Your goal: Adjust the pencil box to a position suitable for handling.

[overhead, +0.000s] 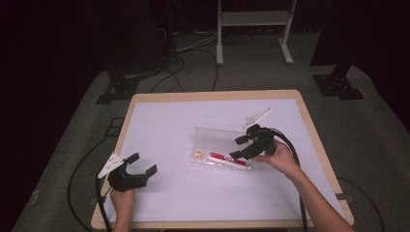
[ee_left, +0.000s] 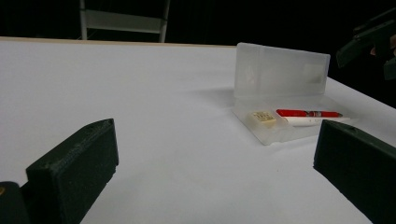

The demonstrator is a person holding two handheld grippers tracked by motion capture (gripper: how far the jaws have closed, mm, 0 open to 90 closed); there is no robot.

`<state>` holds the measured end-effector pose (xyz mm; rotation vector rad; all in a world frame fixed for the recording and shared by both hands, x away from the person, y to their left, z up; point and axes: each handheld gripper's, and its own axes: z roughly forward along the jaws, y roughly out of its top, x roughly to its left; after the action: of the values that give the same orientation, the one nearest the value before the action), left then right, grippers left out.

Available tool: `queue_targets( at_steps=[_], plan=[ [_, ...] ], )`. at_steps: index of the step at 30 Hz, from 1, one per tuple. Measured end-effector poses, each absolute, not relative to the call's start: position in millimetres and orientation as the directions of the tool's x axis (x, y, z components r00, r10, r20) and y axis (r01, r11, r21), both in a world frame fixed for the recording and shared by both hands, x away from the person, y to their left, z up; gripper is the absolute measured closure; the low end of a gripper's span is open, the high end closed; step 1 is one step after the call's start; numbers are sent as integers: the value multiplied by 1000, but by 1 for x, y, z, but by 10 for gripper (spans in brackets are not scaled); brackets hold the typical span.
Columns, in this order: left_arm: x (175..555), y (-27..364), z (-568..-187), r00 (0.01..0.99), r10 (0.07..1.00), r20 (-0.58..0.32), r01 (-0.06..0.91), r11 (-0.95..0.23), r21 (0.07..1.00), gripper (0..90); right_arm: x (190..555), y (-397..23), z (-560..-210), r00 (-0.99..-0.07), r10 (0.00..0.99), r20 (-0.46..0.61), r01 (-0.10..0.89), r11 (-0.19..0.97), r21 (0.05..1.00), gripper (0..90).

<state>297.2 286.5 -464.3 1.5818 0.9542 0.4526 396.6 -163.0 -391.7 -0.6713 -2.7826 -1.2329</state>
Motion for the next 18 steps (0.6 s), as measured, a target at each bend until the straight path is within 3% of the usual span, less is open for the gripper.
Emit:
queue_targets(
  at_steps=[18],
  plan=[
    [298,286,-464,591,779,-211,328,6,945,0,382,-200,-403,-886,415,207,432,576,694,280]
  ],
)
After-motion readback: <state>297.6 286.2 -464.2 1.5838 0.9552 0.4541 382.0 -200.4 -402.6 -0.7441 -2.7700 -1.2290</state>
